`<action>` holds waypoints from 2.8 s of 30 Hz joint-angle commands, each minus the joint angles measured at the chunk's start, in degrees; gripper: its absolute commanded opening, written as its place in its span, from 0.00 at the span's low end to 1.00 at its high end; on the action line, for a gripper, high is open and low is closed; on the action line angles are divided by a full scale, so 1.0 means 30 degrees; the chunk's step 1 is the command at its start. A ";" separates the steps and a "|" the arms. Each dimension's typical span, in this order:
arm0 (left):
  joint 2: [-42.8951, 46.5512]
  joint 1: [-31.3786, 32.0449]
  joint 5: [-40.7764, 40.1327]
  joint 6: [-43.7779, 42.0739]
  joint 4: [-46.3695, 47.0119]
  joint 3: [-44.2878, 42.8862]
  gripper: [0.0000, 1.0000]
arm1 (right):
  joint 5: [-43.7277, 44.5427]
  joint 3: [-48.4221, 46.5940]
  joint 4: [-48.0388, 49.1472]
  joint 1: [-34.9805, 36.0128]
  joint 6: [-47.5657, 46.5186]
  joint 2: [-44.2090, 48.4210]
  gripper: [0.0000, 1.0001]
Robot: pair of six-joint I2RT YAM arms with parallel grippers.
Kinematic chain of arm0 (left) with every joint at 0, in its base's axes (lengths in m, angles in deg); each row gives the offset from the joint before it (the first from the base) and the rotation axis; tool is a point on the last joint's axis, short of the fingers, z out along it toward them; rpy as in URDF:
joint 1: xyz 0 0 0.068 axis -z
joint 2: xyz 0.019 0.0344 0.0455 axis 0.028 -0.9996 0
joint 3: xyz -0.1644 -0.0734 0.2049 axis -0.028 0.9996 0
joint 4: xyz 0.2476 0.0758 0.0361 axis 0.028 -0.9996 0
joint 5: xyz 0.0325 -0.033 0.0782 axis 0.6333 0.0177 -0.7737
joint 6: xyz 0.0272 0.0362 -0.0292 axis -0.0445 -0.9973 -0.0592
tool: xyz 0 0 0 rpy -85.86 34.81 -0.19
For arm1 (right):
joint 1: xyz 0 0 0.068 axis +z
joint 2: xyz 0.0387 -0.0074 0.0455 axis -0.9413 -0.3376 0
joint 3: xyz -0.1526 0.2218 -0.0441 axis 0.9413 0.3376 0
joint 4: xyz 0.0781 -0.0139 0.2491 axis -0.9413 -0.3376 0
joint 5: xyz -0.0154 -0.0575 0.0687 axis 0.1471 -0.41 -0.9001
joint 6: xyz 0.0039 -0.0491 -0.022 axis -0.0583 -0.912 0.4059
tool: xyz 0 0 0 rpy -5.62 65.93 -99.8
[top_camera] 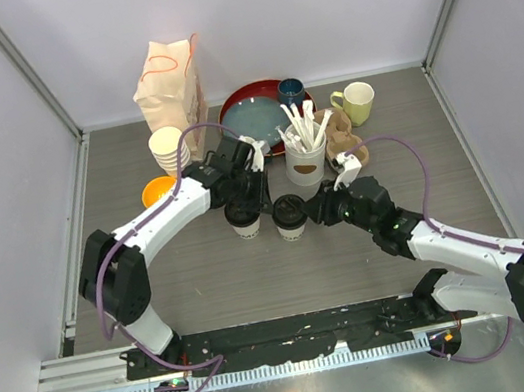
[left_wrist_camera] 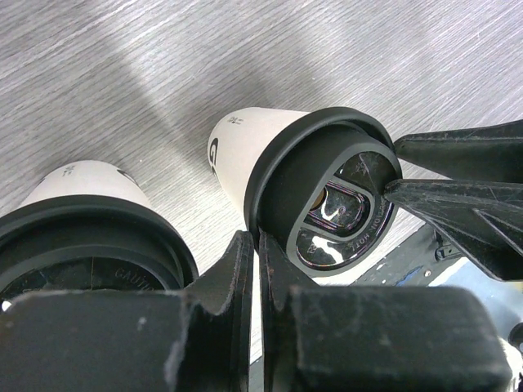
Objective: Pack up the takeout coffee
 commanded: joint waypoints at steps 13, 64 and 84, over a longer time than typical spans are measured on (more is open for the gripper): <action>-0.0571 0.0739 0.0297 -0.0597 -0.0015 -0.0708 0.11 | -0.0599 -0.0031 -0.3936 -0.0033 -0.1707 0.0048 0.35; -0.0979 -0.0170 0.0033 -0.2501 -0.0513 -0.4517 0.30 | 0.3269 -0.5921 -0.7923 0.1783 -0.2675 -0.1005 0.56; -0.0454 -0.0053 0.0765 -0.2384 -0.0775 -0.2145 0.21 | 0.2449 -0.6947 -0.7629 0.1024 -0.5105 -0.3086 0.38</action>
